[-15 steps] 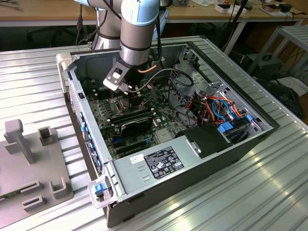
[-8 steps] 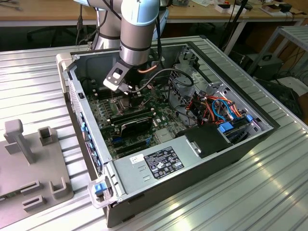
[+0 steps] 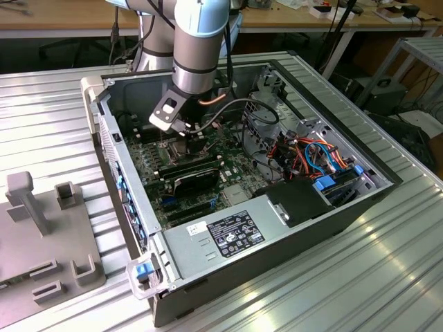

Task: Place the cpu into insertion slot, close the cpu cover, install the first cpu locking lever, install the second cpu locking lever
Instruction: 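Place the cpu into insertion slot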

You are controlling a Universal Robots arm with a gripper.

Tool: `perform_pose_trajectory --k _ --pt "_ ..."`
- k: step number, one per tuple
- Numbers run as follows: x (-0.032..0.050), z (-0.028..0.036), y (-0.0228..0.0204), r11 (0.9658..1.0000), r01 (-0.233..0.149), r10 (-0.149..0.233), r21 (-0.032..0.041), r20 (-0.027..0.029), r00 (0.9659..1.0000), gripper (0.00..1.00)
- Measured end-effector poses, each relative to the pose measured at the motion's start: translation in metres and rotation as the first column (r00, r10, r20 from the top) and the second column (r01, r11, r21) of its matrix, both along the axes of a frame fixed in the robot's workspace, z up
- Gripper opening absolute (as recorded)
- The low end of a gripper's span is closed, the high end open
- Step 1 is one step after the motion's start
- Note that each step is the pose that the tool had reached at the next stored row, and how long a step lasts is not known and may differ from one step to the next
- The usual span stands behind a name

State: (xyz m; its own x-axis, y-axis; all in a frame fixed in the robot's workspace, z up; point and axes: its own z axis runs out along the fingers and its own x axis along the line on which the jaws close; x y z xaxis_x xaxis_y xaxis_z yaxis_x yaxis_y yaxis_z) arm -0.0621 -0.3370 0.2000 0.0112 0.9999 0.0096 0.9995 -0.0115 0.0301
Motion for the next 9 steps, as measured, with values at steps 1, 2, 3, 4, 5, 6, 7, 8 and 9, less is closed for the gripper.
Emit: perform_pose_trajectory --k 1,2,3,4,5,6,7,8,9 --pt "0.0001 0.0 0.0 1.0 -0.001 0.001 0.0 0.0 1.0 0.54" --pt "0.0002 0.0 0.0 1.0 -0.002 0.002 0.0 0.0 1.0 0.54" --pt "0.0003 0.0 0.0 1.0 -0.002 0.002 0.0 0.0 1.0 0.54" --pt "0.0004 0.0 0.0 1.0 -0.003 0.003 0.0 -0.0002 1.0 0.54" --pt "0.0005 0.0 0.0 1.0 -0.004 0.004 0.0 -0.0001 1.0 0.54" --pt "0.0006 0.0 0.0 1.0 -0.004 0.004 0.0 -0.0001 1.0 0.54" --pt "0.0006 0.0 0.0 1.0 -0.004 0.004 0.0 -0.0001 1.0 0.54" --pt "0.0007 0.0 0.0 1.0 -0.004 0.004 0.0 -0.0001 1.0 0.54" --pt "0.0007 0.0 0.0 1.0 -0.004 0.004 0.0 -0.0001 1.0 0.54"
